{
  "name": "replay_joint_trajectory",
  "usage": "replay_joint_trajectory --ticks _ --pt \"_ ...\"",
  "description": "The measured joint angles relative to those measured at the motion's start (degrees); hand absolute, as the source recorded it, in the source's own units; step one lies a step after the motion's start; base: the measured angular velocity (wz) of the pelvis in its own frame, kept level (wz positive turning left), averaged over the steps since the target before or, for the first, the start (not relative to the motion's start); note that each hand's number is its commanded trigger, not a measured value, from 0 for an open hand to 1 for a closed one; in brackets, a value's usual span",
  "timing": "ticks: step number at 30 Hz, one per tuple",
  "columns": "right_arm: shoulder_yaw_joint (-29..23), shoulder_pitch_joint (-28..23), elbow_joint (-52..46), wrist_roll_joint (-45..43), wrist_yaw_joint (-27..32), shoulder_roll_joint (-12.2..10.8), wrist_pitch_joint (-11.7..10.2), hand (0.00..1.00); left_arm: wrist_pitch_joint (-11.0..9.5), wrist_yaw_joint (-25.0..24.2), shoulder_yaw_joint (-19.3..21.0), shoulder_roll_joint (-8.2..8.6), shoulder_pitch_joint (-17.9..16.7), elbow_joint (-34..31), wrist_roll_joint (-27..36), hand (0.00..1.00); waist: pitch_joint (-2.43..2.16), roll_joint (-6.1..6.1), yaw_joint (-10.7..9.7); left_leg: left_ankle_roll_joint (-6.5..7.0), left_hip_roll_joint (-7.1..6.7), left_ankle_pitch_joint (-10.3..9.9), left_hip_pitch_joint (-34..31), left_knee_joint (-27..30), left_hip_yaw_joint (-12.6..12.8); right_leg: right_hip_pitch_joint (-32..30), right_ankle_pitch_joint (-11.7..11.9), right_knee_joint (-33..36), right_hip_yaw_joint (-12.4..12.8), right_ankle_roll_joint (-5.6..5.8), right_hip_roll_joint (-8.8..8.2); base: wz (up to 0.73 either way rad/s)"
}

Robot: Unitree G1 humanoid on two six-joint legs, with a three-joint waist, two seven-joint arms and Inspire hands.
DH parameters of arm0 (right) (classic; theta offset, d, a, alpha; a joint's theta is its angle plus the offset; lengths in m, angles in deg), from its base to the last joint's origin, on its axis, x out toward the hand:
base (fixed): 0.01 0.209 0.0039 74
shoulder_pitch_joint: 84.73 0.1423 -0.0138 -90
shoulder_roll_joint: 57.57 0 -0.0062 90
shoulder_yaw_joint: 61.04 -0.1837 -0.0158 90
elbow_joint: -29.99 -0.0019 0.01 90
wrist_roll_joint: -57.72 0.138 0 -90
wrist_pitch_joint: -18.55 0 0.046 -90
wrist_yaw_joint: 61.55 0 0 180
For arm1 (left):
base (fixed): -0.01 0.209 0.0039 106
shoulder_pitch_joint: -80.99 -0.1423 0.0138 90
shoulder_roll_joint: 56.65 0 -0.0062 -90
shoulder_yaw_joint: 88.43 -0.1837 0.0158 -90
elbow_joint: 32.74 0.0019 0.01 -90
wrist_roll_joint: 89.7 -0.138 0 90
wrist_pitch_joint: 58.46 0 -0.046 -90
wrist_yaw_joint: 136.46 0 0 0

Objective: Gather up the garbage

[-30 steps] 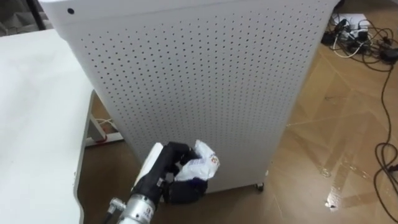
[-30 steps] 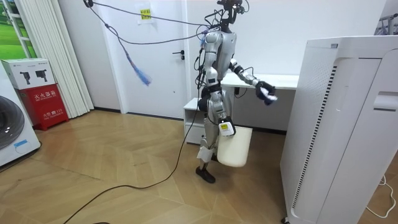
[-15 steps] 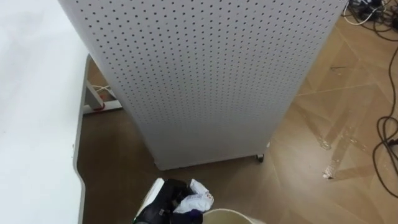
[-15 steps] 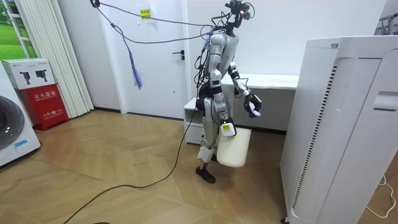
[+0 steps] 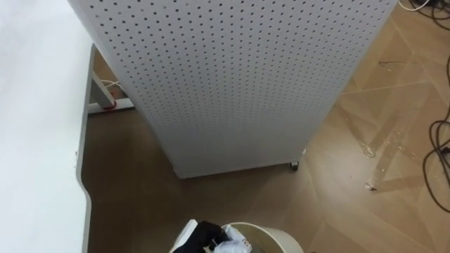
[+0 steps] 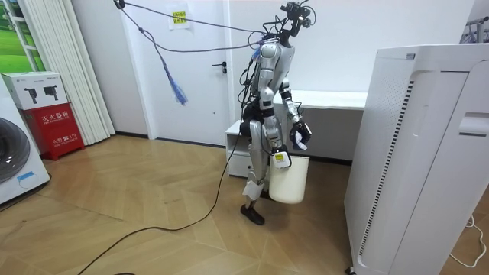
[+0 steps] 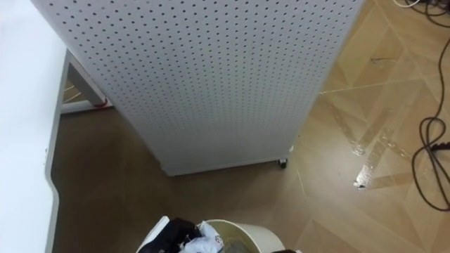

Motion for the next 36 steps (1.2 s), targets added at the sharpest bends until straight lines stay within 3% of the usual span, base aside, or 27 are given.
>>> replay_joint_trajectory --ticks 4,16,29,36 --pt "0.1 0.0 0.0 0.0 0.0 -0.1 0.0 1.00 0.0 -2.2 -1.6 0.09 0.8 2.0 0.2 0.00 -0.03 -0.22 -0.1 0.00 0.05 0.0 -1.0 1.0 1.2 -0.9 -0.1 0.9 0.0 0.01 -0.05 0.00" --pt "0.0 0.0 2.0 0.0 -1.3 -0.9 0.0 1.00 0.8 -10.2 -2.6 0.99 1.7 8.3 0.0 0.00 -0.11 -0.29 -0.1 0.02 0.23 0.0 -0.8 1.2 1.2 -0.7 -0.2 0.9 0.1 -0.09 0.61 0.00" --pt "0.0 0.0 2.0 0.0 -1.8 -0.9 0.3 1.00 2.1 -13.1 -2.6 0.61 1.0 9.2 -0.1 0.00 -0.53 -0.33 -0.1 0.12 0.17 0.1 -0.5 1.2 1.2 -0.3 -0.1 0.9 0.1 -0.15 0.54 0.00" --pt "0.1 -0.3 4.5 1.6 -1.6 -0.7 0.4 1.00 3.2 -13.1 -2.6 0.31 0.8 11.4 -1.6 0.00 -0.65 -0.30 -0.1 0.12 0.01 0.1 3.0 -0.2 1.2 2.9 -0.1 0.1 -0.1 -0.12 0.55 0.01"
